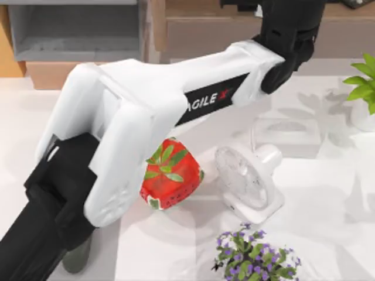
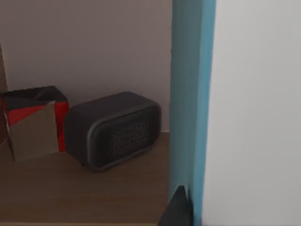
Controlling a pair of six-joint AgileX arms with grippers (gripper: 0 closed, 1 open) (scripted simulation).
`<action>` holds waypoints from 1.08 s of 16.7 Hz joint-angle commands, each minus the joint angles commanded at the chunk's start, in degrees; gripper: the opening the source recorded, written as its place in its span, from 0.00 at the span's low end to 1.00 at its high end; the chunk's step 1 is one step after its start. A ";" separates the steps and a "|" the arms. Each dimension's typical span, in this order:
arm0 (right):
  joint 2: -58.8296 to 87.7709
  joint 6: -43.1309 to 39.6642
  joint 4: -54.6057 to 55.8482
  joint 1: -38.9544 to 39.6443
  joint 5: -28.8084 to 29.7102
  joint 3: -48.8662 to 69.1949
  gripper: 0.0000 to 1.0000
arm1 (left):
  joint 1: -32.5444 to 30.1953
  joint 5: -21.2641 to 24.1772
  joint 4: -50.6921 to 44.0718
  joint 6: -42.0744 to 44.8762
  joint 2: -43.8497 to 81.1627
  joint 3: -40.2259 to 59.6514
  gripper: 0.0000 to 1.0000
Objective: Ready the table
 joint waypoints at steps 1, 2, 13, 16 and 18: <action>0.00 0.00 0.00 0.00 0.00 0.00 1.00 | 0.00 0.00 0.00 0.00 0.00 0.00 0.00; 0.00 0.00 0.00 0.00 0.00 0.00 1.00 | 0.00 0.00 0.00 0.00 0.00 0.00 0.00; 0.00 0.00 0.00 0.00 0.00 0.00 1.00 | -3.21 -3.07 4.28 0.36 -8.82 -12.81 0.00; 0.00 0.00 0.00 0.00 0.00 0.00 1.00 | -2.86 -2.99 4.11 0.44 -8.56 -12.56 0.00; 0.00 0.00 0.00 0.00 0.00 0.00 1.00 | -3.07 -2.97 4.37 0.94 -9.00 -13.11 0.00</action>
